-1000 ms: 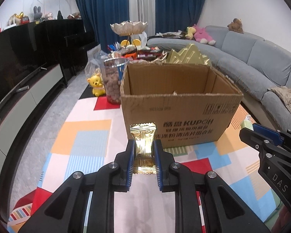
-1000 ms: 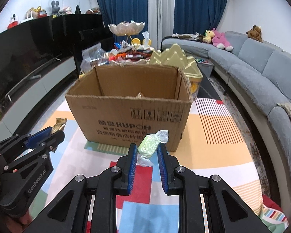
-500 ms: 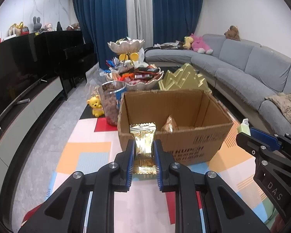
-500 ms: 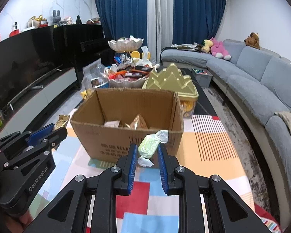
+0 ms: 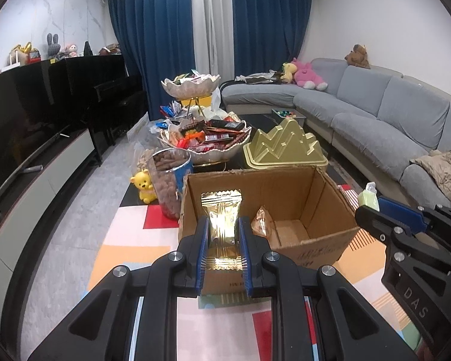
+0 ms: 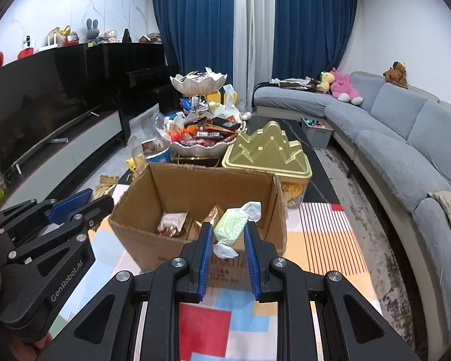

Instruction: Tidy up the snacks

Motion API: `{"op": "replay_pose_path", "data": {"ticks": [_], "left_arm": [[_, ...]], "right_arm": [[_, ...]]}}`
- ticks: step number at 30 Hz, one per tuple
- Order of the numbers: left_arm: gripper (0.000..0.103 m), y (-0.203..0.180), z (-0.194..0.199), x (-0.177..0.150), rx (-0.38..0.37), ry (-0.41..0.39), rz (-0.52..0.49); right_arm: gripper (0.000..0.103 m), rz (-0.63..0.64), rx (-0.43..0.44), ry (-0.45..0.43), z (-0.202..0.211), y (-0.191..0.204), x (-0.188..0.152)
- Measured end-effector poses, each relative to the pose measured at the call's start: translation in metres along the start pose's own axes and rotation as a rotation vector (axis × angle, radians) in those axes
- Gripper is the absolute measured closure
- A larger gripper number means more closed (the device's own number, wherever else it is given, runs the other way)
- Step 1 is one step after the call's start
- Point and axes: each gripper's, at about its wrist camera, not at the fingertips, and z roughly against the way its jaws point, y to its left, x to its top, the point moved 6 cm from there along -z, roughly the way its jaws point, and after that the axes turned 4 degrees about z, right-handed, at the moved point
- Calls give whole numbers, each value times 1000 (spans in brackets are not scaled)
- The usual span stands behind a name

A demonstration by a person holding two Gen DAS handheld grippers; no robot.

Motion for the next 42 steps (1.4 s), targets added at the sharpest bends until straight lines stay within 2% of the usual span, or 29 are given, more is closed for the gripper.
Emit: {"op": "replay_pose_path", "data": {"ticks": [13, 31, 32, 34, 36, 38, 42], "left_arm": [[82, -4, -35, 18, -3, 15, -9], [81, 2, -72, 16, -6, 65, 5], [79, 3, -72, 17, -4, 63, 9], [66, 4, -71, 17, -2, 59, 13], [60, 5, -69, 18, 6, 52, 15], [57, 6, -68, 18, 9, 49, 17], [50, 10, -63, 19, 25, 42, 27]], "right_arm": [[80, 10, -5, 4, -34, -11, 27], [79, 34, 28, 55, -73, -6, 31], [79, 37, 29, 50, -73, -6, 32], [75, 43, 29, 48, -73, -5, 32], [58, 43, 29, 42, -72, -5, 33], [51, 39, 25, 32, -69, -6, 34], [50, 33, 21, 31, -66, -7, 34]]}}
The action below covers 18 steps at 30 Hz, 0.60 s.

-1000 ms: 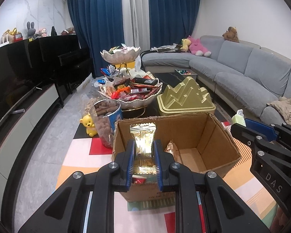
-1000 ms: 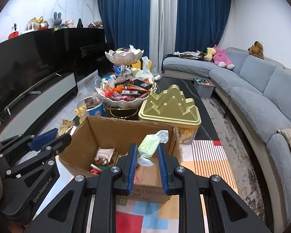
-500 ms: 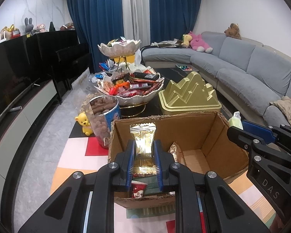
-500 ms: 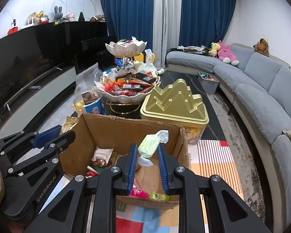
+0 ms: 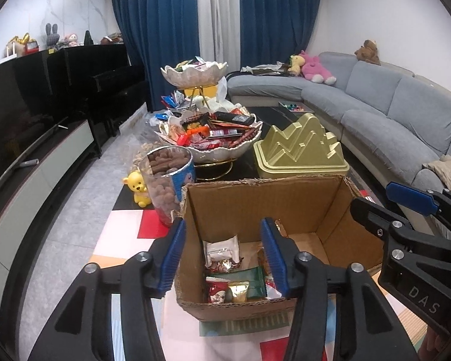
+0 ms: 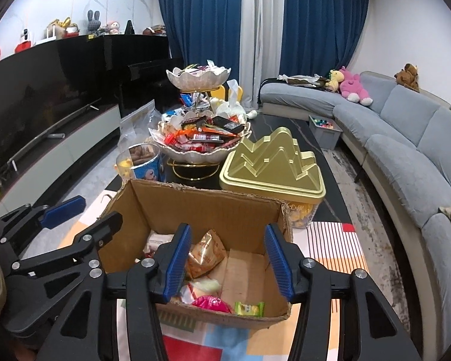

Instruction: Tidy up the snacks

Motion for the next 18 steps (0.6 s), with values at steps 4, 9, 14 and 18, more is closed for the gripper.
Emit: {"op": "replay_pose_path", "data": {"ticks": [4, 9, 14, 18], "left_arm": [[46, 7, 9, 3, 33, -22, 22], [45, 10, 22, 5, 58, -43, 41], [44, 13, 37, 5, 63, -48, 60], [42, 13, 51, 5, 67, -59, 69]], "right_arm": [[28, -19, -10, -21, 7, -3, 2], [26, -35, -26, -45, 20, -5, 6], [26, -56, -35, -63, 34, -8, 7], [26, -69, -34, -77, 48, -9, 6]]}}
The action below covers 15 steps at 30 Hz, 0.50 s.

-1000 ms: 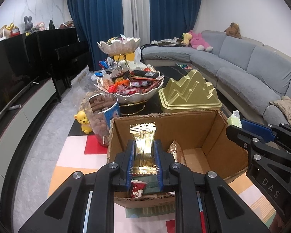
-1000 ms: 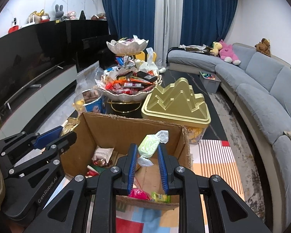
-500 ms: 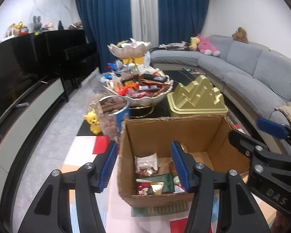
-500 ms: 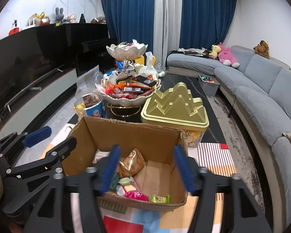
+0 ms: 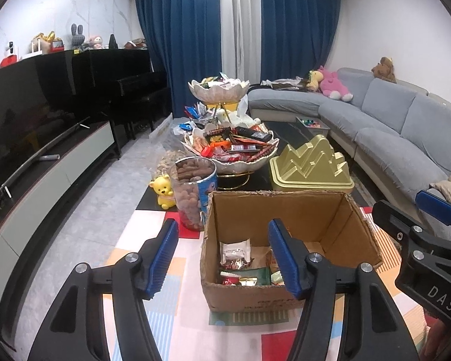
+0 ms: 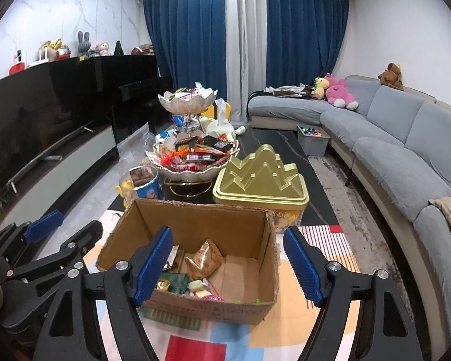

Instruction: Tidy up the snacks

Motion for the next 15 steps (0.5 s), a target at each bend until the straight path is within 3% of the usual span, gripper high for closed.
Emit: {"op": "replay_pose_path", "data": {"ticks": [15], "left_arm": [[36, -1, 57, -15, 0, -10, -2]], "right_arm": [[26, -30, -8, -28, 55, -4, -11]]}}
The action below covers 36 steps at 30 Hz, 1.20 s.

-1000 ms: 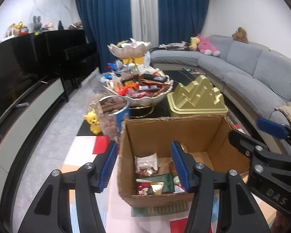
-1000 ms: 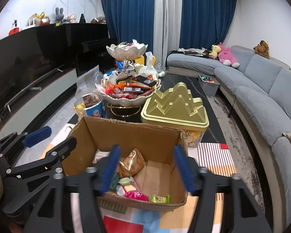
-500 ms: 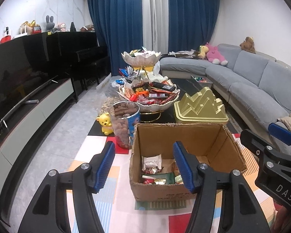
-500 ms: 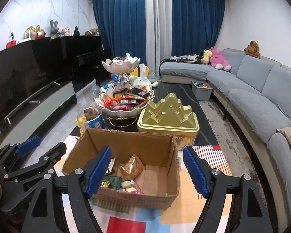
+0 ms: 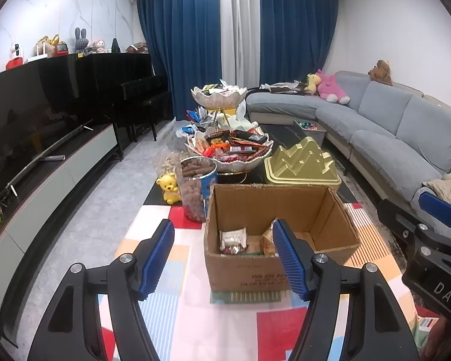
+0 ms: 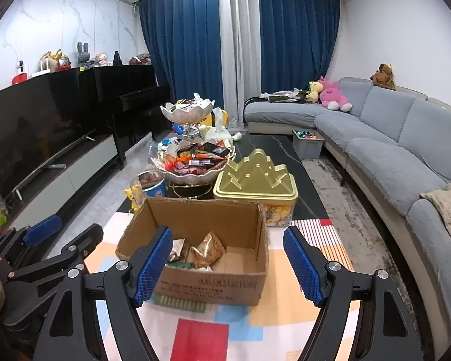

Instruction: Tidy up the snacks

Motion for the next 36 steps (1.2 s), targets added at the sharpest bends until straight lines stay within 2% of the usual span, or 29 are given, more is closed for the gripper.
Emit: {"op": "replay_pose_path", "data": {"ticks": [17, 36], "left_arm": [[36, 12, 52, -32, 7, 41, 3], [36, 20, 122, -100, 11, 114, -13]], "right_arm": [[26, 4, -2, 21, 55, 5, -38], [26, -5, 23, 97, 121, 16, -99]]}}
